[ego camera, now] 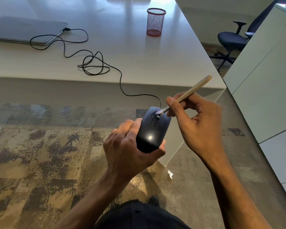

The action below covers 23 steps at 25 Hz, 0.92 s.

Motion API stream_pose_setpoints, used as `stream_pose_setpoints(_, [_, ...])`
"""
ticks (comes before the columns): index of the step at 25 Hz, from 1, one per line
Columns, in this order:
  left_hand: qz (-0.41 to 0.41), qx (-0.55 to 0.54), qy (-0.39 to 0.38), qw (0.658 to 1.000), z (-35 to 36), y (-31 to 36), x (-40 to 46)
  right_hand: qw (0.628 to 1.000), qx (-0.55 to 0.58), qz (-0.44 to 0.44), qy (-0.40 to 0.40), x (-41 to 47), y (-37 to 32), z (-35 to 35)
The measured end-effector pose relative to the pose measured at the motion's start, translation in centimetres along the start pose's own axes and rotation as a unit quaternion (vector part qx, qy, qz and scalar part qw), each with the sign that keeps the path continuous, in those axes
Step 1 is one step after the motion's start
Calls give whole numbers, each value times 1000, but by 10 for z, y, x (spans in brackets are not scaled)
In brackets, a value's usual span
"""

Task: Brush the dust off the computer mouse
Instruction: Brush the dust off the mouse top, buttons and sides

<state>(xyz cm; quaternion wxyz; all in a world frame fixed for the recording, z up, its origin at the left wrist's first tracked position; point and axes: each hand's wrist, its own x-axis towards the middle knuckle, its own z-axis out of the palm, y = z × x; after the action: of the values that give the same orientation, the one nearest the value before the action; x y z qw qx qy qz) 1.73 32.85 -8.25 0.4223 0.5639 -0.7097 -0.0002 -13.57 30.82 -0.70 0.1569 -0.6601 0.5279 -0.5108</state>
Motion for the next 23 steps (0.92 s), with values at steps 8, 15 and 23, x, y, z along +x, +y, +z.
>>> stream_pose_setpoints(8, [8, 0, 10, 1000, 0, -1, 0, 999, -7, 10, 33, 3, 7, 4])
stream_pose_setpoints(15, [1, -1, 9, 1000, 1, -4, -1, 999, 27, 14, 10, -2, 6, 4])
stream_pose_setpoints(23, [-5, 1, 9, 1000, 1, -5, -1, 999, 23, 16, 36, -3, 13, 9])
